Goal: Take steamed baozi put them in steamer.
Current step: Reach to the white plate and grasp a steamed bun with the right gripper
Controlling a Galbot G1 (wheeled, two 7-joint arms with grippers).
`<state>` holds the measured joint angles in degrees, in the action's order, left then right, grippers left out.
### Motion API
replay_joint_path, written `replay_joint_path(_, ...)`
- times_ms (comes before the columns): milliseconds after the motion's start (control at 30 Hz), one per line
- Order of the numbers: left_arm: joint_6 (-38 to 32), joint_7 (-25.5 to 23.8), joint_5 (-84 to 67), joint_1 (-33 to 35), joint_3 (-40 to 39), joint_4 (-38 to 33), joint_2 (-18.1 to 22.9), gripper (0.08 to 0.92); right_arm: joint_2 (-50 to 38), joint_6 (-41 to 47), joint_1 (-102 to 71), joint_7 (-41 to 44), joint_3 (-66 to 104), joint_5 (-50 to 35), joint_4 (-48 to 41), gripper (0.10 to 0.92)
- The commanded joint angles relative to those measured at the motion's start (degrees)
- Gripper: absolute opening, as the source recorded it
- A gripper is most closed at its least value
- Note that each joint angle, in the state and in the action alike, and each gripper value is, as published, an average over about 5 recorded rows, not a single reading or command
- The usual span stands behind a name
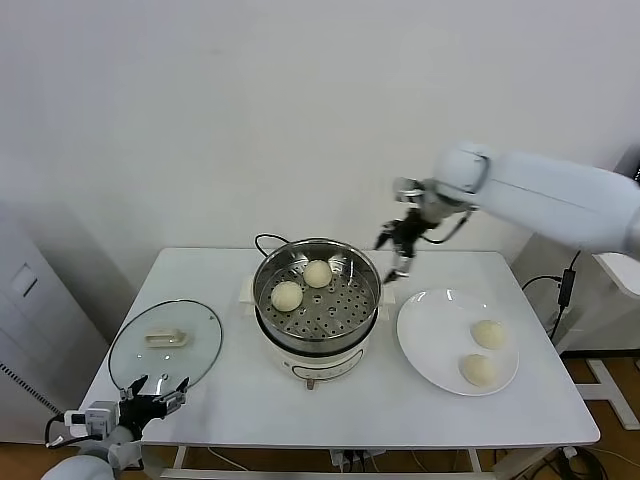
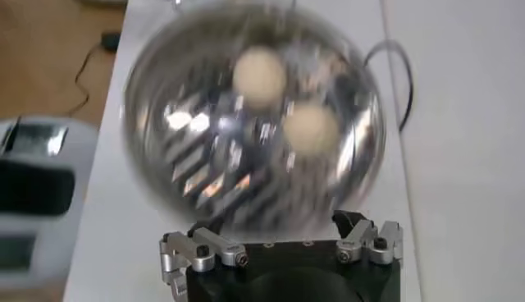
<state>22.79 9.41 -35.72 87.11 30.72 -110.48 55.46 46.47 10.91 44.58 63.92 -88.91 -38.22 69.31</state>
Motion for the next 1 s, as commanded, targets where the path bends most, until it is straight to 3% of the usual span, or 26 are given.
replay_joint_path(33, 0.07, 0.02, 0.00, 0.01, -0.01, -0.12, -0.03, 0.823, -14.00, -6.09, 0.30, 6.77, -2.56, 11.29, 1.77, 0.823)
replay_joint_path(1000, 0.22, 0.02, 0.02, -0.15, -0.51, 0.35, 0.05, 0.823, -12.61, -12.23, -27.88, 3.32, 15.07, 27.53, -2.99, 0.823)
